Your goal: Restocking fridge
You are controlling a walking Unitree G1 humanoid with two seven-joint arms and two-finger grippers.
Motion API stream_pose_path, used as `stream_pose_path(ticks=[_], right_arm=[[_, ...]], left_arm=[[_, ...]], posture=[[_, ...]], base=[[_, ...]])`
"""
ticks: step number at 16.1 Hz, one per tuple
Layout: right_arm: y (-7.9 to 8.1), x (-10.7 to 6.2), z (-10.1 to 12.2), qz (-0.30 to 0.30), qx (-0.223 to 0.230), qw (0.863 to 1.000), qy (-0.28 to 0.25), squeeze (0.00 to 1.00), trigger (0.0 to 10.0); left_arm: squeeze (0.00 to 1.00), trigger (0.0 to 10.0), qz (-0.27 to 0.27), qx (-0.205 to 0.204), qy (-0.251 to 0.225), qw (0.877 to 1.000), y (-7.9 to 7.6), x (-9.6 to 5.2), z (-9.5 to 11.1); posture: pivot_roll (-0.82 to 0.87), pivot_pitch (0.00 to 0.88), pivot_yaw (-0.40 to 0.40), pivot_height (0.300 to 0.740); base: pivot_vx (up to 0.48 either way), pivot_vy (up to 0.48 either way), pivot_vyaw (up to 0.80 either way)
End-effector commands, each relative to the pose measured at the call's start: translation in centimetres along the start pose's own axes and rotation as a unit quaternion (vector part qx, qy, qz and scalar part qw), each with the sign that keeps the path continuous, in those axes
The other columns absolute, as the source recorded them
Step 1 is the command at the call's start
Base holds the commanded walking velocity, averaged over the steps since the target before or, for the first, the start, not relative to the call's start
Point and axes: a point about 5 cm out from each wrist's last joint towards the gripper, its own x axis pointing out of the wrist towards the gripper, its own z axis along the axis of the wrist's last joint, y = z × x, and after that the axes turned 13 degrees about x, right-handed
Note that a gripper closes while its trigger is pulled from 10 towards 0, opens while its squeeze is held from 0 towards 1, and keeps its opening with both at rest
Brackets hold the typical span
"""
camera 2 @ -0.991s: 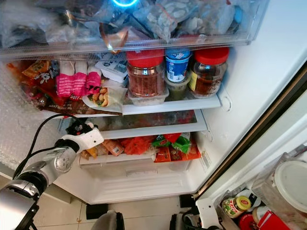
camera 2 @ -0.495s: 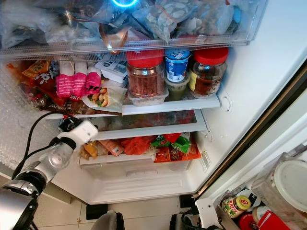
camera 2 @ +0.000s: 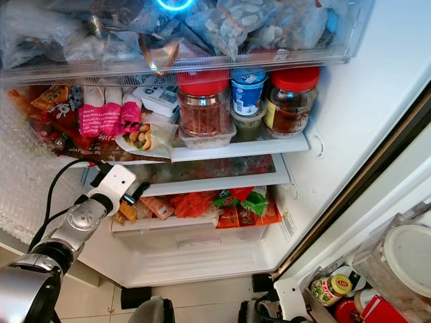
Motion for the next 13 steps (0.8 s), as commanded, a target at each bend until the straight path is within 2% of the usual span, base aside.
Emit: stream_pose_path(ticks=[1, 3, 5, 8, 9, 12, 13], right_arm=[[-2.6, -1.5, -3.3, -0.056, -0.005, 0.996, 0.065, 0.0, 10.0], [-2.5, -1.4, -3.3, -0.059, 0.001, 0.996, 0.061, 0.0, 10.0], [-2.5, -1.4, -3.2, -0.06, -0.001, 0.996, 0.059, 0.0, 10.0], [-2.4, -1.3, -3.1, -0.063, 0.001, 0.996, 0.057, 0.0, 10.0], [-2.4, -1.3, -3.1, -0.063, 0.001, 0.996, 0.057, 0.0, 10.0], [-2.1, -1.1, -2.9, -0.06, 0.005, 0.997, 0.058, 0.0, 10.0], [-2.1, -1.1, -2.8, -0.059, 0.005, 0.997, 0.057, 0.0, 10.0]], left_arm=[[0.0, 10.0, -0.014, -0.037, 0.008, 0.999, -0.1, -0.1, -0.4], [0.0, 10.0, -0.019, -0.117, -0.014, 0.993, 0.7, -0.4, -0.5], [0.0, 10.0, -0.046, -0.108, -0.038, 0.992, 0.3, -0.9, -0.6], [0.0, 10.0, -0.037, -0.12, -0.071, 0.99, 0.6, -1.3, -0.4], [0.0, 10.0, -0.041, -0.129, -0.072, 0.988, 0.3, -1.6, -0.6], [0.0, 10.0, -0.026, -0.186, -0.013, 0.982, -3.1, -3.9, -3.9], [0.0, 10.0, -0.014, -0.2, 0.0, 0.98, -3.6, -4.5, -4.6]], posture=[[-0.15, 0.12, -0.002, 0.653], [-0.15, 0.125, 0.001, 0.653], [-0.14, 0.127, 0.002, 0.653], [-0.13, 0.126, 0.006, 0.653], [-0.13, 0.12, 0.008, 0.653], [-0.11, 0.101, 0.016, 0.653], [-0.11, 0.098, 0.015, 0.653]], base=[[0.0, 0.0, 0.0], [0.0, 0.0, 0.0], [0.0, 0.0, 0.0], [0.0, 0.0, 0.0], [0.0, 0.0, 0.0], [0.0, 0.0, 0.0], [0.0, 0.0, 0.0]])
